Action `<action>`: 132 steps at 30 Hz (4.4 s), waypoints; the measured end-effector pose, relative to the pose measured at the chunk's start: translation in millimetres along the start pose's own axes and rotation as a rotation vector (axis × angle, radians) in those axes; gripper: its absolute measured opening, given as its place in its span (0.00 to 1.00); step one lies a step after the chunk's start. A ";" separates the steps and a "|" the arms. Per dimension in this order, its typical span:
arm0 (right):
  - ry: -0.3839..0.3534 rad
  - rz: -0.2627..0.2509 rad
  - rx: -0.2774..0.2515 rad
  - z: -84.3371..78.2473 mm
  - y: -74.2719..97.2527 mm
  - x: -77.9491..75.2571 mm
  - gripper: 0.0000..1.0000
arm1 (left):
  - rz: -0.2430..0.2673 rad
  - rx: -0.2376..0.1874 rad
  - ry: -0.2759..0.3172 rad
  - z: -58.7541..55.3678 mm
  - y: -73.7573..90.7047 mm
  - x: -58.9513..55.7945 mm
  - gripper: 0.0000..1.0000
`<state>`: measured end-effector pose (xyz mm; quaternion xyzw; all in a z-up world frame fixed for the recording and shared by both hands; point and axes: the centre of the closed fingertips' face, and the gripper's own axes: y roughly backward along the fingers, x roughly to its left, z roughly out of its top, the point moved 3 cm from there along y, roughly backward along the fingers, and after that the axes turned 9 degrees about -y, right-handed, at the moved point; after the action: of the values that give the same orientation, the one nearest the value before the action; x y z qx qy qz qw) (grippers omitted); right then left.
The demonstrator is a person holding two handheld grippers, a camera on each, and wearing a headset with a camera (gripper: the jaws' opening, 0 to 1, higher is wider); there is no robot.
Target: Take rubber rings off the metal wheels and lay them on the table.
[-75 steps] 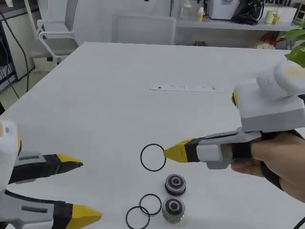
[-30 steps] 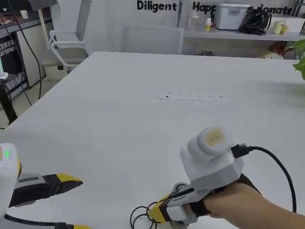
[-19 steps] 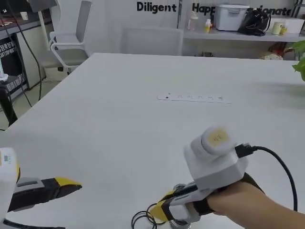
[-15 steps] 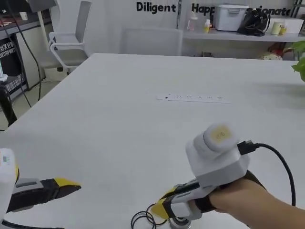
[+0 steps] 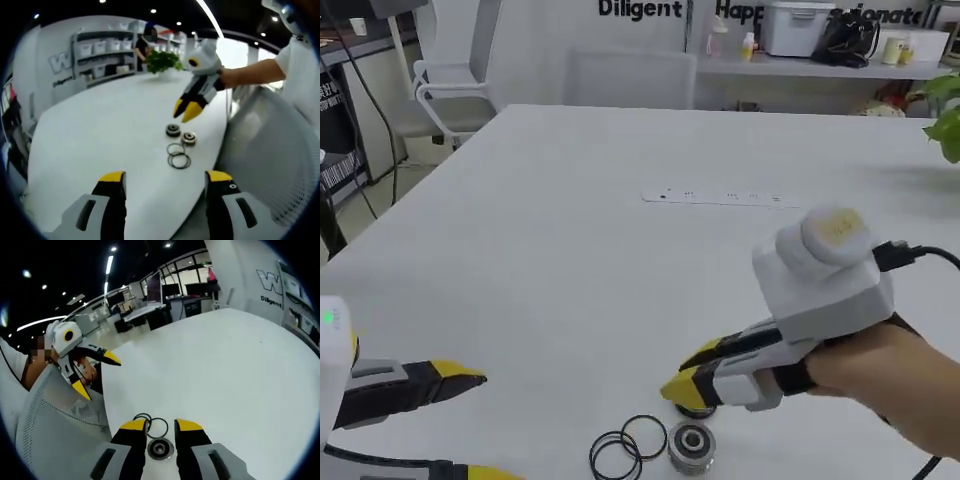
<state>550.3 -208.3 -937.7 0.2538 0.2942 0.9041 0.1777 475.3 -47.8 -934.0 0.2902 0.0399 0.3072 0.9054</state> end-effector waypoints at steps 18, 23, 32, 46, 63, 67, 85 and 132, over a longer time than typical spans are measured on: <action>-0.097 -0.114 -0.206 11.8 45.9 -52.5 0.27 | 0.010 -0.040 -0.114 48.7 -14.9 25.4 0.64; -0.224 -0.127 -0.284 7.1 43.6 -68.4 0.28 | 0.014 -0.048 -0.149 66.2 -21.1 33.3 0.63; -0.281 -0.141 -0.248 -16.2 35.1 -79.8 0.28 | -0.004 -0.072 -0.233 98.0 -45.0 38.7 0.60; -0.122 -0.096 -0.148 -30.3 11.4 -64.7 0.29 | -0.090 -0.130 -0.290 130.3 -115.4 16.4 0.46; -0.027 -0.078 -0.028 -52.3 -11.7 -55.4 0.27 | -0.155 -0.036 -0.210 69.7 -164.5 -7.2 0.24; -0.013 -0.082 -0.021 -53.5 -12.8 -54.6 0.26 | -0.174 -0.015 -0.231 65.1 -169.7 -14.2 0.18; -0.036 -0.092 -0.033 -53.8 -21.0 -52.6 0.19 | -0.158 0.020 -0.126 51.4 -175.7 -12.8 0.16; -0.330 -0.073 -0.102 -42.8 -7.8 -55.0 0.00 | -0.145 0.027 -0.163 50.8 -175.7 -14.1 0.13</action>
<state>572.0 -247.1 -991.9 0.3784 0.2239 0.8569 0.2690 570.3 -194.4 -990.0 0.3228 -0.0089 0.2157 0.9215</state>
